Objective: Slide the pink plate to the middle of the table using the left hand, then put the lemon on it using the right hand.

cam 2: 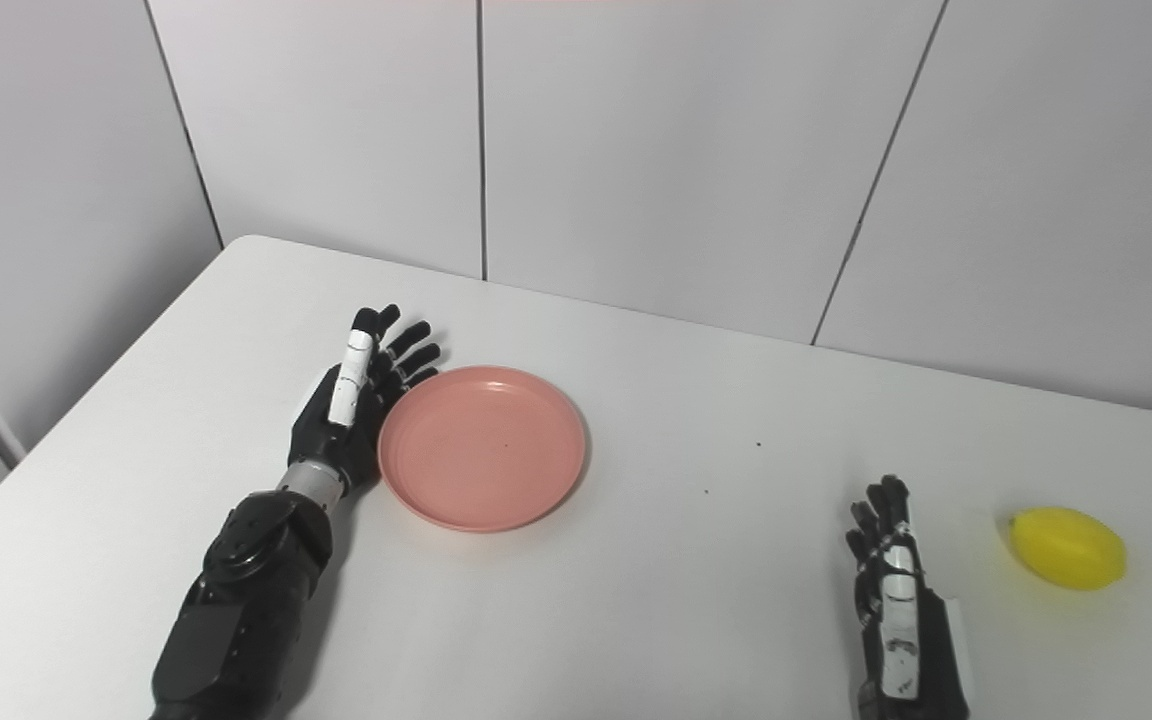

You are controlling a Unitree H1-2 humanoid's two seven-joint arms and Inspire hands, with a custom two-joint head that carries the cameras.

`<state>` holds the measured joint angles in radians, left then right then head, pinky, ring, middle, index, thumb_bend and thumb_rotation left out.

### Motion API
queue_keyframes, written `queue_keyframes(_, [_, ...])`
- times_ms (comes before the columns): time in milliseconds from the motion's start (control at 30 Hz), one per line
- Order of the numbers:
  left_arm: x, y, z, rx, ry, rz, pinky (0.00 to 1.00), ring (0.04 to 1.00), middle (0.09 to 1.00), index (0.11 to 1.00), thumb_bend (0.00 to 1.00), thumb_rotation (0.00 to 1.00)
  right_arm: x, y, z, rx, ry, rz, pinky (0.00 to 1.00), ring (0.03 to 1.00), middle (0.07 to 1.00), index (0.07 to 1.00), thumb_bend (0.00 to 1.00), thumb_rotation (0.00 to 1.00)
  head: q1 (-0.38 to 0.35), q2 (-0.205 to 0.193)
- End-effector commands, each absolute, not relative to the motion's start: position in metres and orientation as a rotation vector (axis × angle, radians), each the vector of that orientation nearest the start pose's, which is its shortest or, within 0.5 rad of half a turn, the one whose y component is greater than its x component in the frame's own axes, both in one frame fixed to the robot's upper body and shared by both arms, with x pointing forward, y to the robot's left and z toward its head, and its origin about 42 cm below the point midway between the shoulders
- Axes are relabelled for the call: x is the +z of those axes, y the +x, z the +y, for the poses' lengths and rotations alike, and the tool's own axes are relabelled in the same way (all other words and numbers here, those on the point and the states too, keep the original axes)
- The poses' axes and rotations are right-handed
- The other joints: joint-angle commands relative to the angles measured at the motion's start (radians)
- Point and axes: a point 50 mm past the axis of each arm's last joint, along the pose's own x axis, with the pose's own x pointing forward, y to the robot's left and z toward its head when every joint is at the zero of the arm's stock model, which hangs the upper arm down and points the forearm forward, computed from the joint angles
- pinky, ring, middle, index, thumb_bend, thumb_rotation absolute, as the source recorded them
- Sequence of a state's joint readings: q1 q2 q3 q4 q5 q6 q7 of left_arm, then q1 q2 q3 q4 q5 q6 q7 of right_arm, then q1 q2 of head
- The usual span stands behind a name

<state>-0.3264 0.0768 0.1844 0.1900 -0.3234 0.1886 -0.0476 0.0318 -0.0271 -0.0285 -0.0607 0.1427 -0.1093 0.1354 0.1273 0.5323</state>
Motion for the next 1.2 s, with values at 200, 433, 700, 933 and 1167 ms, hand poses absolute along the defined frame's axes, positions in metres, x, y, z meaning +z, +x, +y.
queue_keyframes(200, [0.132,0.378,0.237,0.030,-0.332,0.054,0.92,0.888,0.882,0.963,0.82,0.82,0.086,0.256,-0.210,0.091,0.157,-0.067,1.00,0.987,0.996,0.998,0.76,1.00,-0.012,0.004])
queue_keyframes(433, [0.138,0.374,0.228,0.011,-0.356,0.044,0.90,0.884,0.887,0.978,0.82,0.82,0.086,0.257,-0.205,0.082,0.153,-0.076,1.00,0.970,0.982,0.982,0.76,1.00,-0.056,0.014])
queue_keyframes(700, [0.143,0.370,0.213,-0.013,-0.385,0.039,0.93,0.906,0.893,0.967,0.83,0.82,0.091,0.257,-0.197,0.083,0.161,-0.070,1.00,0.969,0.978,0.981,0.77,1.00,-0.079,0.021])
queue_keyframes(933, [0.145,0.369,0.200,-0.047,-0.384,0.037,0.96,0.920,0.898,1.000,0.83,0.83,0.091,0.258,-0.191,0.075,0.153,-0.067,1.00,0.960,0.974,0.977,0.79,1.00,-0.120,0.025])
queue_keyframes(1167, [0.142,0.369,0.192,-0.065,-0.395,0.046,0.95,0.903,0.897,1.000,0.84,0.82,0.091,0.259,-0.186,0.084,0.144,-0.072,1.00,0.968,0.981,0.984,0.79,1.00,-0.155,0.028])
